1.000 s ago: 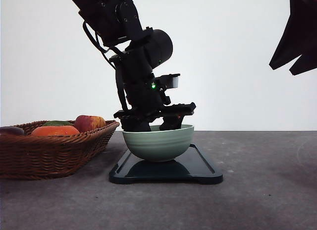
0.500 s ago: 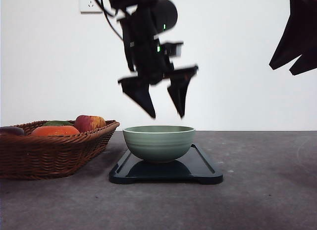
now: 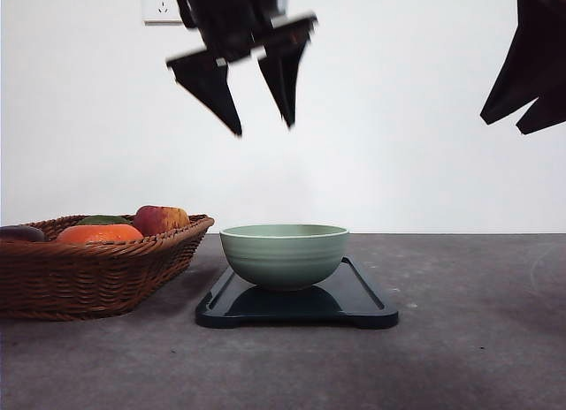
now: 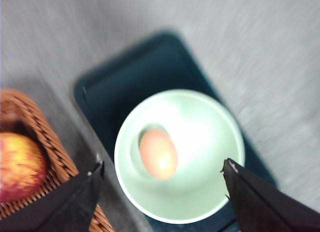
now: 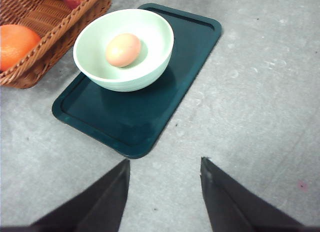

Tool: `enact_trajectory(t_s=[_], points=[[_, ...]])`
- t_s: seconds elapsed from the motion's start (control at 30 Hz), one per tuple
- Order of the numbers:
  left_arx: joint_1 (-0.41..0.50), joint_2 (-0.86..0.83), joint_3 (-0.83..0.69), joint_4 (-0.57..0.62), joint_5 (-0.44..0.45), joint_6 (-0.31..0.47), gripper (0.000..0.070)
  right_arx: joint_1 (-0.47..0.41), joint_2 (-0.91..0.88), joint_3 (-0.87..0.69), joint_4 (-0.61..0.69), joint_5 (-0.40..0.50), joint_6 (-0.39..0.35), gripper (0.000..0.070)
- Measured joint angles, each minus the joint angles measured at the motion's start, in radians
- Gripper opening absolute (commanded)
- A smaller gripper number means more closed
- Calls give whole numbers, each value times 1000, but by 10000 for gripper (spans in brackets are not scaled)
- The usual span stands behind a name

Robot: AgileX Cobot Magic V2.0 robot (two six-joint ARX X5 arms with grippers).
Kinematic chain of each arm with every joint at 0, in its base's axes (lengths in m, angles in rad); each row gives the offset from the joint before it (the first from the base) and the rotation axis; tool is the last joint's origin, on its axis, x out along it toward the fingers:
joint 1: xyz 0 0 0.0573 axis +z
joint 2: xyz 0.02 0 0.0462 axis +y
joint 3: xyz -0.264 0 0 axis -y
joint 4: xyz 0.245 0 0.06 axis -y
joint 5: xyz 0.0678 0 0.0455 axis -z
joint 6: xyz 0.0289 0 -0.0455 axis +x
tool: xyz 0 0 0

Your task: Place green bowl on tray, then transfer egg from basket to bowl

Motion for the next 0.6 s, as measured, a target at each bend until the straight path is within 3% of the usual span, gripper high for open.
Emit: enact_trajectory(t_s=[0.2,0.6], points=[[1,-286,-355,197,0,-39,470,0,0,0,0,0,0,268],[59,-730,-821,291,-9,-160,470,0,0,0,0,0,0,268]])
